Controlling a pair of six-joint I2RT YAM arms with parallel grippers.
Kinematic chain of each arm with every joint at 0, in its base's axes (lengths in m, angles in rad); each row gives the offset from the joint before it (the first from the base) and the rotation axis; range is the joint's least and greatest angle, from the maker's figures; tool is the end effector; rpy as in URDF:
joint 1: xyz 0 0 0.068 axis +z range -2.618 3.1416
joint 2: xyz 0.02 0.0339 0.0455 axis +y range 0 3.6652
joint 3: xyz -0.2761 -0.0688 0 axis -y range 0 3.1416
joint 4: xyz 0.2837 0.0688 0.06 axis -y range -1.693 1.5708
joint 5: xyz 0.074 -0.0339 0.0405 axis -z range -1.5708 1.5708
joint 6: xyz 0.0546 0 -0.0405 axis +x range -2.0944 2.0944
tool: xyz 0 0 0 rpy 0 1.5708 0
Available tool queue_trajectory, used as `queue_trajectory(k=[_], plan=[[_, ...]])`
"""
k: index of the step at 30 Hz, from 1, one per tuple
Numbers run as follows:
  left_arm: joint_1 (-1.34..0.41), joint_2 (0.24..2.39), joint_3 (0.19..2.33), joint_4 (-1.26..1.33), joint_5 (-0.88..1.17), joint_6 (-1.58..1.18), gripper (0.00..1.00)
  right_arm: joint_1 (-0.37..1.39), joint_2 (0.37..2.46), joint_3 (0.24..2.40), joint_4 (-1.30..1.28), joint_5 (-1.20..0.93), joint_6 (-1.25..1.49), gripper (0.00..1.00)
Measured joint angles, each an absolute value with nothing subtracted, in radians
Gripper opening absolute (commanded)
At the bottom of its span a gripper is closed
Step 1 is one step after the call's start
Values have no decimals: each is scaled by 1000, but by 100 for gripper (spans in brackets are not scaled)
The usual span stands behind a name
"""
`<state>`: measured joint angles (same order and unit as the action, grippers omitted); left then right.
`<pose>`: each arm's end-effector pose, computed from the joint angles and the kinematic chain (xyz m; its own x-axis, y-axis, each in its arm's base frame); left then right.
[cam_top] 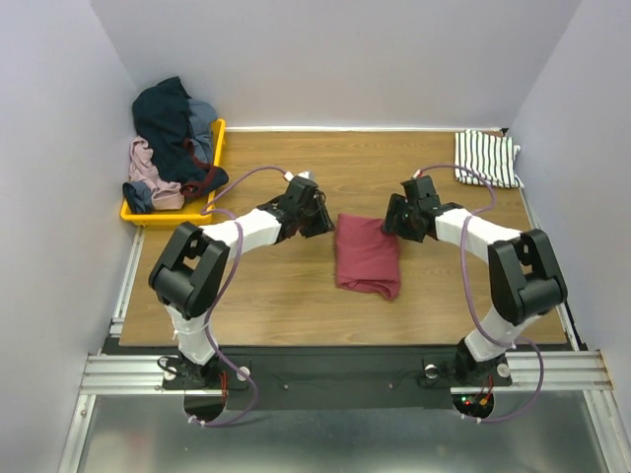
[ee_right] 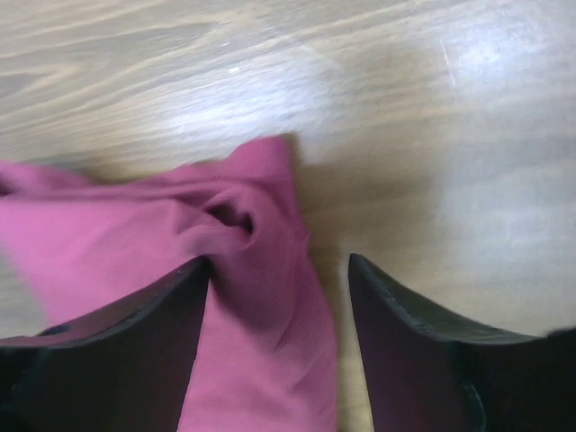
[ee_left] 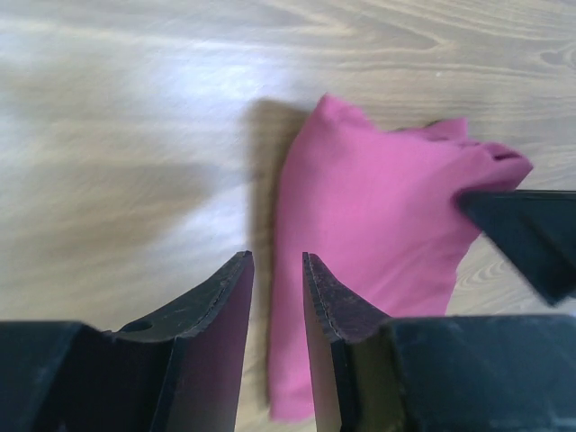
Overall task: Fold and stack the tank tops
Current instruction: Neatly place the folded tank top to the corner
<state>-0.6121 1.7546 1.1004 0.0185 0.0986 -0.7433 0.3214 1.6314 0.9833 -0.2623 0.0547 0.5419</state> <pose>0.3532 -0.2546 0.1837 -0.7886 -0.2692 -0.5529 0.1399 0.7970 -0.5876 0.3595 0.1166 0.1642 -0.7882 0.2804 -0.5478 0.1435 0.9494 0.2794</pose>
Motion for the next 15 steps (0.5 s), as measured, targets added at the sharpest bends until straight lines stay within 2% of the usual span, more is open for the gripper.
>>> queue_trajectory(k=[7,15], plan=[[-616,1821,1149,26,126,-740,40,318,1773,1069,-265,106,546,51],[-616,1821,1148,35,139,-759,40,252,1893,1218,-275,120,553,48]])
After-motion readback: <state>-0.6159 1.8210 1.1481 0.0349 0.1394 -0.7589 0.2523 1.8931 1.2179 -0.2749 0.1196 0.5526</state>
